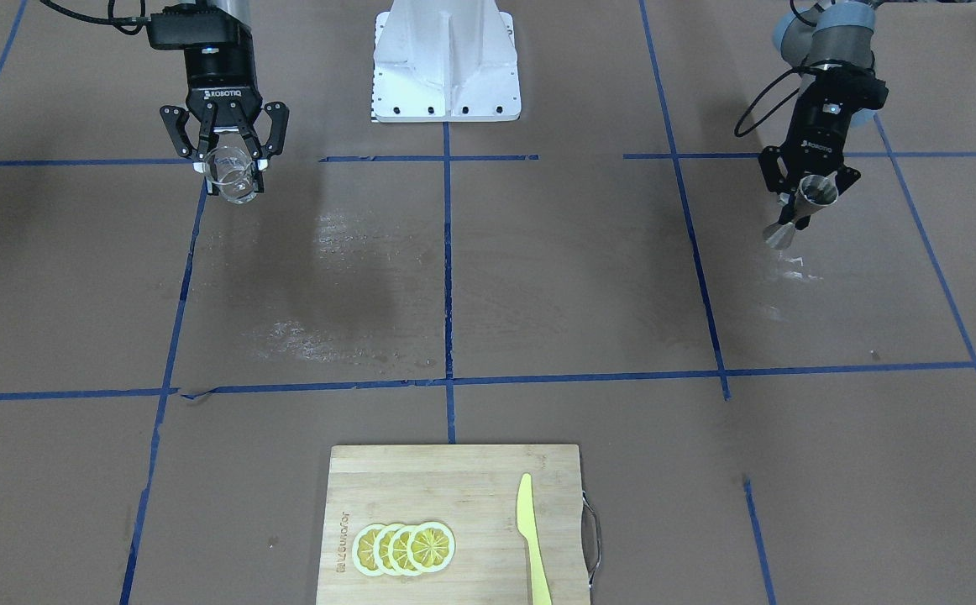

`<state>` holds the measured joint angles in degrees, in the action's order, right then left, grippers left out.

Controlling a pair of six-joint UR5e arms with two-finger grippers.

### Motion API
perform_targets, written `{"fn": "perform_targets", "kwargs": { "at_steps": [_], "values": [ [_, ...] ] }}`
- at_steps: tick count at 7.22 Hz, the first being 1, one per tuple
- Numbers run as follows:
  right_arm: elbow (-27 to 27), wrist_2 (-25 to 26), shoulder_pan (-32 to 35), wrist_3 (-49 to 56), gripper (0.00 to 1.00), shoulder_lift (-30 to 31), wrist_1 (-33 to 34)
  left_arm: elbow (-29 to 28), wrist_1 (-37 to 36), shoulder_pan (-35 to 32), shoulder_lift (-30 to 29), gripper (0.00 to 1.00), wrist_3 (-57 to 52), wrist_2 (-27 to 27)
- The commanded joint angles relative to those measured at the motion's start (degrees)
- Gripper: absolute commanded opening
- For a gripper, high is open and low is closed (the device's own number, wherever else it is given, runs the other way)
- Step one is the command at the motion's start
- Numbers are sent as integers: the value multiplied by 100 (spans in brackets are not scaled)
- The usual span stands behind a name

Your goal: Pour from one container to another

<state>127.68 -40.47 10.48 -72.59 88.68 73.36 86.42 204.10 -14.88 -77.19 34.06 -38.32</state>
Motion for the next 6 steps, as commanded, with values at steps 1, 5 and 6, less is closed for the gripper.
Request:
{"fn": "perform_targets", "kwargs": {
  "at_steps": [1,5,6],
  "values": [
    [-33,-5,59,35,0,-17,-6,-503,534,73,81,0,136,650],
    [-77,-5,42,26,0,-53,-6,-599,447,135,2,0,154,370],
    [-147,-5,33,26,0,-61,-6,-643,325,143,11,0,345,169]
  ]
}}
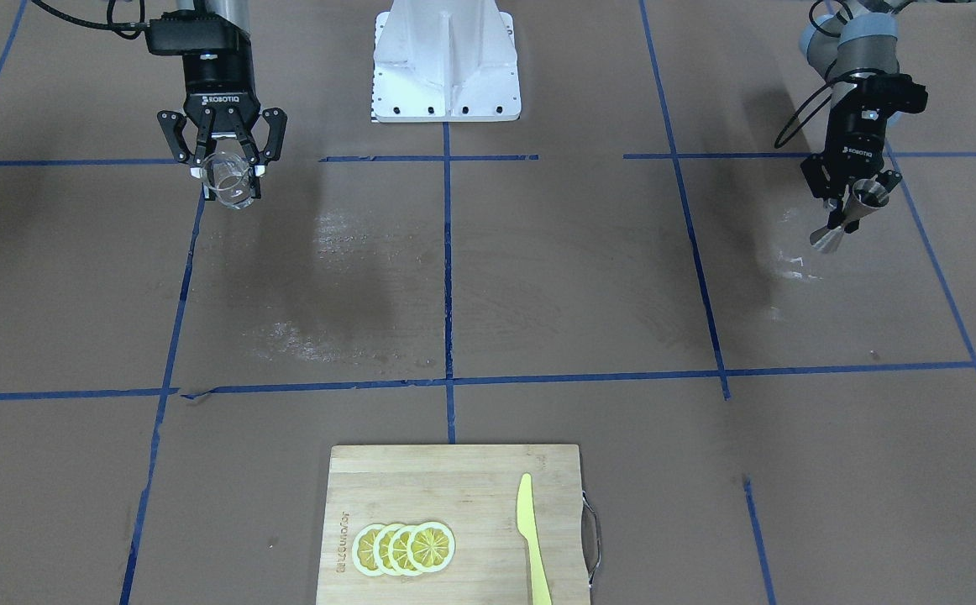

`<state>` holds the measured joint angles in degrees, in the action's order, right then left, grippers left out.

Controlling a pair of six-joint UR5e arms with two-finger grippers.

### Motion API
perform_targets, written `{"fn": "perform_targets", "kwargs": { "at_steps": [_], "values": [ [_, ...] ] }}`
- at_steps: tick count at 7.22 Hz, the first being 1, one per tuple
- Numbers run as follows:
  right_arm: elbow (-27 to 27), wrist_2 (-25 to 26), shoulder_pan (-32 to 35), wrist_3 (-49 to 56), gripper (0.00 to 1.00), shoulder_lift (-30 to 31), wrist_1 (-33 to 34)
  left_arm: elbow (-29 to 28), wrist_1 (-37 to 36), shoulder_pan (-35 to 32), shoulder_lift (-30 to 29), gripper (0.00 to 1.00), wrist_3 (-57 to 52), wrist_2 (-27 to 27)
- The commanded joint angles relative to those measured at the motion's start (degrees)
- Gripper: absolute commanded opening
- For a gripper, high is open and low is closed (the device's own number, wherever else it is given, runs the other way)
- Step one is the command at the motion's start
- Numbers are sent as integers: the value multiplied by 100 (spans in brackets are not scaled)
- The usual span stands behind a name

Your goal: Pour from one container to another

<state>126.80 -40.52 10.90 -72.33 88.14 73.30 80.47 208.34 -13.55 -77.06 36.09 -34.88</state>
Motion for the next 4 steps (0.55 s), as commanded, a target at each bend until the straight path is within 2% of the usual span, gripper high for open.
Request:
{"fn": "perform_targets", "kwargs": {
  "at_steps": [1,4],
  "values": [
    [-68,0,-9,-9,0,-16,-9,-75,-370,28,-2,0,535,-395],
    [-68,0,-9,-9,0,-95,-9,-66,-531,54,-28,0,557,-397]
  ]
}}
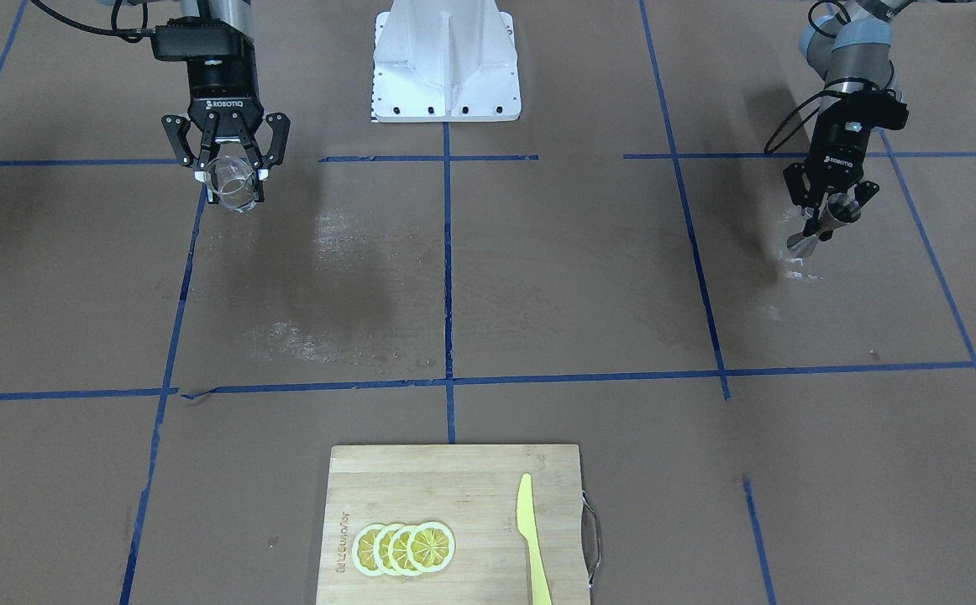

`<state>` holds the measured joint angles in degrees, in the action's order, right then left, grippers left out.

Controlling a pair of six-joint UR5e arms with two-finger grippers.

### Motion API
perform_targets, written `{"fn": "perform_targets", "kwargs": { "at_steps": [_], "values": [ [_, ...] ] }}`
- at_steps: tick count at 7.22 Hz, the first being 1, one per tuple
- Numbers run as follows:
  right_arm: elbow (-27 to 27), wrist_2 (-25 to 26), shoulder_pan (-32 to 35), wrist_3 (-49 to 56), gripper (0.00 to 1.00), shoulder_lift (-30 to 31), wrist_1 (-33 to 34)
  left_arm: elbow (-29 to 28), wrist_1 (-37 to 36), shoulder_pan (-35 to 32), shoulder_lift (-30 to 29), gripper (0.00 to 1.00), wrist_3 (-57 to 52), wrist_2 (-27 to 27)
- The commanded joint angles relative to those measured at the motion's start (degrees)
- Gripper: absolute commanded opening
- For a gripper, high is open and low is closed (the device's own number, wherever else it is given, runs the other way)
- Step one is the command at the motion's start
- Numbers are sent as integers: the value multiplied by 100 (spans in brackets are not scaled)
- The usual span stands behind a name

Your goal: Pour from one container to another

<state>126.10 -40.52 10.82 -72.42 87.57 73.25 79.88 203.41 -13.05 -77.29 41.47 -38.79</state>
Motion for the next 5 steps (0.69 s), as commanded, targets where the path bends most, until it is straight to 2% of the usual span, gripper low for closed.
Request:
{"fn": "perform_targets", "kwargs": {
  "at_steps": [1,5],
  "values": [
    [-7,0,-1,0,0,-73,-4,-17,-38,31,-66,0,19,-14],
    [-7,0,-1,0,0,-82,5,-263,-38,40,-304,0,19,-14]
  ]
}}
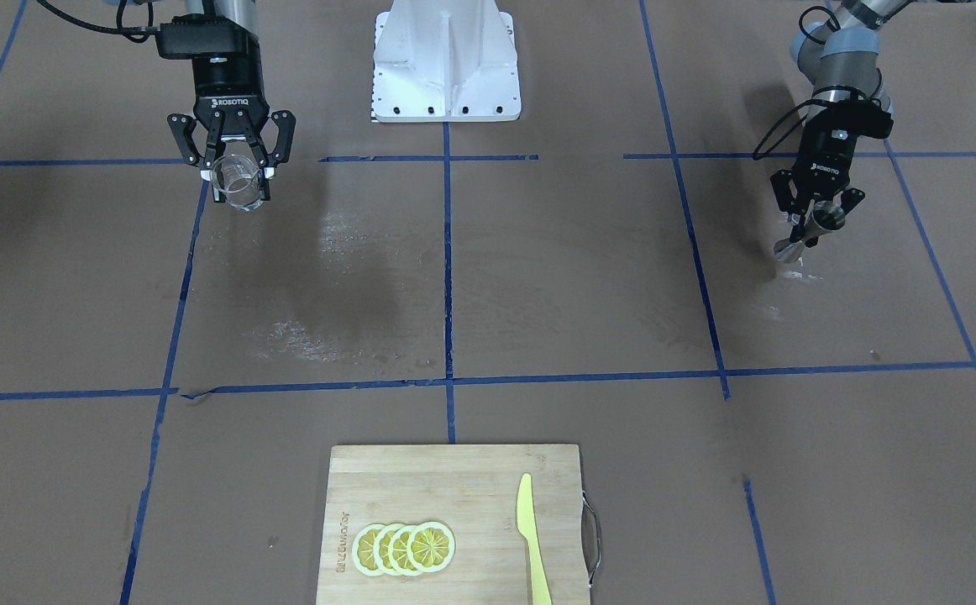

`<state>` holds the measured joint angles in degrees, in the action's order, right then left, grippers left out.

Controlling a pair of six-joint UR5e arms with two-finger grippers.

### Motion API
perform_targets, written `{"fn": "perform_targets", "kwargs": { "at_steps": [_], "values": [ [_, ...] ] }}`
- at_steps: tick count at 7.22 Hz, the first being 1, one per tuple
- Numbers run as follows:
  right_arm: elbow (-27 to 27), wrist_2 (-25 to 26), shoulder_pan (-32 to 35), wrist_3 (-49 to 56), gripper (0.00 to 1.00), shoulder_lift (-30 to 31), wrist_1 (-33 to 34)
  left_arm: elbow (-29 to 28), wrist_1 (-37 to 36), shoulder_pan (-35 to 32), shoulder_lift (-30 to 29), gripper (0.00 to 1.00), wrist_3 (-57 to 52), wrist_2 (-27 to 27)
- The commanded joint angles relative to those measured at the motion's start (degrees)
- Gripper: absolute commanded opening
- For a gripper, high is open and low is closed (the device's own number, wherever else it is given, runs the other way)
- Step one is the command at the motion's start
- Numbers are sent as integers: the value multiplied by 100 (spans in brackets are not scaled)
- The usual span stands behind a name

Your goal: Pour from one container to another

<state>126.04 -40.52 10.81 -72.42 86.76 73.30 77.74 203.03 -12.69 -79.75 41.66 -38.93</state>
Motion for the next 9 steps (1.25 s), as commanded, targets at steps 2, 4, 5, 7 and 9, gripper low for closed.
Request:
{"fn": "perform_targets", "kwargs": {
  "at_steps": [2,4,5,7,9],
  "values": [
    [-44,0,0,0,0,-19,-8,-163,0,21,-137,0,9,-9],
    [-44,0,0,0,0,-37,0,-163,0,48,-137,0,9,-18],
    [-44,0,0,0,0,-45,0,-163,-9,65,-137,0,9,-18],
    [-36,0,0,0,0,-45,0,-163,-9,83,-137,5,18,-122],
    [-18,0,0,0,0,-45,-8,-172,-9,83,-137,16,18,-150]
  ]
}}
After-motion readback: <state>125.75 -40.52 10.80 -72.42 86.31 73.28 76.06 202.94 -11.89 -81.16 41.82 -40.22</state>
